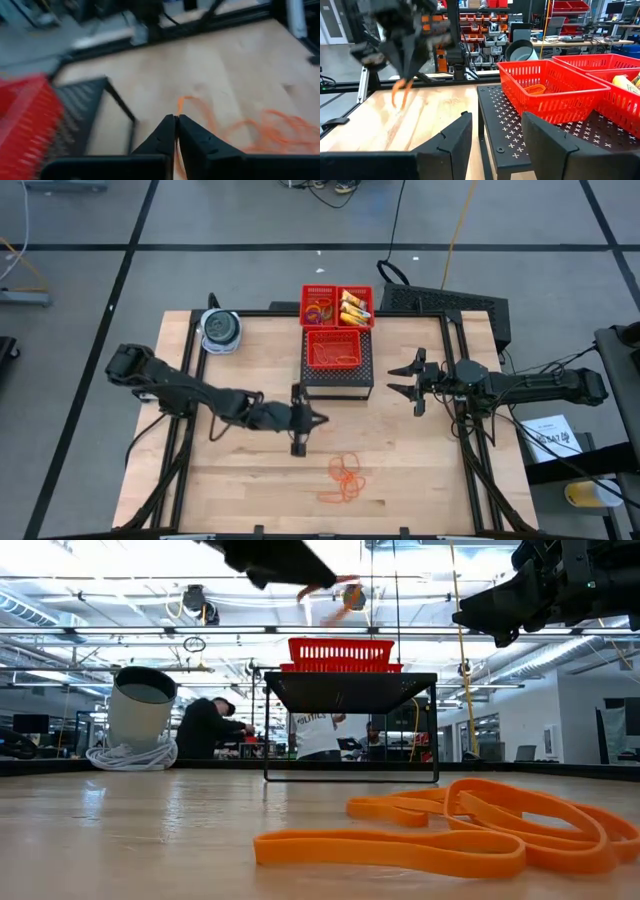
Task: Pick & Place Office Desk Supplies
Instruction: Put the orange rubber band in the bottom red bin on the shelf
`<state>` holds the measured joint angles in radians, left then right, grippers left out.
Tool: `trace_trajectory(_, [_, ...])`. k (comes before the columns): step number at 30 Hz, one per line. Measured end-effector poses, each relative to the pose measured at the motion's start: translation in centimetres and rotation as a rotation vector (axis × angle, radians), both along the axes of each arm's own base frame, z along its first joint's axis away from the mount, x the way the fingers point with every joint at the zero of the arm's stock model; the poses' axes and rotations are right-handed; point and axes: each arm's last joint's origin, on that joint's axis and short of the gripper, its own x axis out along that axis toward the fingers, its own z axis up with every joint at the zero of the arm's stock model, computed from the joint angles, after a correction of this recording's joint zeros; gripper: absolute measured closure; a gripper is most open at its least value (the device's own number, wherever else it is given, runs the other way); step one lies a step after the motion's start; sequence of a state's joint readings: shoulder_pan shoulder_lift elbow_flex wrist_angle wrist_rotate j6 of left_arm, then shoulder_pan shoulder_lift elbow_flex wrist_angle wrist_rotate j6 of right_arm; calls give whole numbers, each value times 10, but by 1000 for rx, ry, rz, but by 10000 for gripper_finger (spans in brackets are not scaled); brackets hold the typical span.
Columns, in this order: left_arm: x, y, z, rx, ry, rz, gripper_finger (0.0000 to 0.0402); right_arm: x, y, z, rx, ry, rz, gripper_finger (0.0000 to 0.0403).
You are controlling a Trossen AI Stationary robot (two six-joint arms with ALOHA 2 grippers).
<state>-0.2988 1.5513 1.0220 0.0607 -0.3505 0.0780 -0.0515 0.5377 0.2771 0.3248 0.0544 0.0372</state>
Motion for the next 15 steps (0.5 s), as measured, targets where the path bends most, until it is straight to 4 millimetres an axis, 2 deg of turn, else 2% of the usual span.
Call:
trace_trajectory(7, [2, 32, 35, 145, -205, 82, 376, 0, 0, 0, 0, 0, 0, 243])
trace_trajectory(11, [7, 55, 44, 181, -290, 149, 389, 0, 0, 0, 0, 0, 0, 243])
trace_trajectory(15, [9, 83, 47, 217, -304, 226, 391, 0, 0, 0, 0, 0, 0, 243])
